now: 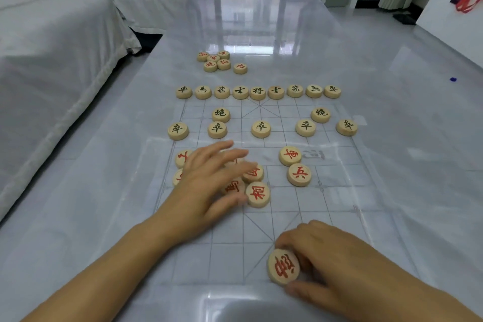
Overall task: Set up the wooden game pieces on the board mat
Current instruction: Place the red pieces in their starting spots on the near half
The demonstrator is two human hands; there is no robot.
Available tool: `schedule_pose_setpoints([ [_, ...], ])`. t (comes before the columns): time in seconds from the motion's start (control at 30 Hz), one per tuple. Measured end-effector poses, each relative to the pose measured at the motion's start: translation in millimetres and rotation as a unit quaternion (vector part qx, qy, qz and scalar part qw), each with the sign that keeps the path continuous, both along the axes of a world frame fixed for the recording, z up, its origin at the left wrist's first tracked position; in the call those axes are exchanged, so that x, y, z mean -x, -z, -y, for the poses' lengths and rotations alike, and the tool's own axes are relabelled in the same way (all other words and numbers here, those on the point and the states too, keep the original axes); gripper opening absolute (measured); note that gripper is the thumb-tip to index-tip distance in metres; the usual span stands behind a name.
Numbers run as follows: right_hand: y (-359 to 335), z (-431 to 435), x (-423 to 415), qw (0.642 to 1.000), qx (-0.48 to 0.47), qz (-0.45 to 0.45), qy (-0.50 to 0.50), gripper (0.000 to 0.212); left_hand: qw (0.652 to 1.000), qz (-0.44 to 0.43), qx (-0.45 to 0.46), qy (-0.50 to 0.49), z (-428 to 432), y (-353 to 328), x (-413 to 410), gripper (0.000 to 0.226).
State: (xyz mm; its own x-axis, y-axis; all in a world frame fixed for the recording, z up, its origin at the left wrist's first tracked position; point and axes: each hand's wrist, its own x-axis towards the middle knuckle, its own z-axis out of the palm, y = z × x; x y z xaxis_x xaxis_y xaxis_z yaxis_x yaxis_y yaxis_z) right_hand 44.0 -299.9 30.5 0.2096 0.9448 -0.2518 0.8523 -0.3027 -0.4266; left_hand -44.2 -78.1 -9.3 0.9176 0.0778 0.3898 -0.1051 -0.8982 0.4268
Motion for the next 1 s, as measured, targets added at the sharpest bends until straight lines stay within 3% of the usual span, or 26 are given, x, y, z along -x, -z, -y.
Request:
schedule_pose_setpoints([
  [0.13, 7.9, 2.4, 9.8, 0.998, -0.012, -0.04, 0.045, 0.032, 0.995, 0.025, 0.064, -0.079, -6.8, 0.2, 1.9, 0.039],
  [0.37, 25.3, 7.9, 10.2, 0.996, -0.056, -0.047, 0.055, 0.043, 0.994, 0.021, 0.026, -0.101, -12.1, 0.5, 2.5, 0.037],
  [0.5, 25.0, 7.8, 10.5, 0.995, -0.057, -0.063, 0.06, 0.038, 0.988, 0.037, 0.062, -0.135, -16.9, -3.4, 4.3, 0.035],
  [0.57, 25.7, 7.6, 10.3, 0.994, -0.052, -0.067, 0.063, 0.041, 0.984, 0.035, 0.08, -0.153, -21.9, -4.6, 5.7, 0.034],
  [0.67, 25.9, 7.3, 10.2, 0.995, -0.041, -0.068, 0.061, 0.047, 0.975, 0.028, 0.119, -0.184, -29.0, -5.8, 7.7, 0.013],
  [0.73, 20.9, 9.2, 5.2, 0.993, -0.043, -0.079, 0.075, 0.057, 0.968, 0.026, 0.136, -0.209, -32.1, -6.1, 8.2, 0.018],
  [0.83, 11.0, 11.0, -18.6, 0.987, -0.101, -0.024, 0.12, 0.059, 0.949, 0.019, 0.165, -0.266, -39.4, -7.3, 9.4, 0.022],
  [0.9, 5.9, 4.9, -42.2, 0.976, -0.138, 0.019, 0.169, 0.043, 0.928, 0.031, 0.211, -0.306, -50.2, -8.8, 12.3, 0.022],
  [1.0, 7.8, -12.9, -74.3, 0.965, -0.126, 0.054, 0.223, 0.038, 0.902, 0.044, 0.258, -0.342, -66.5, -8.2, 19.7, 0.021],
])
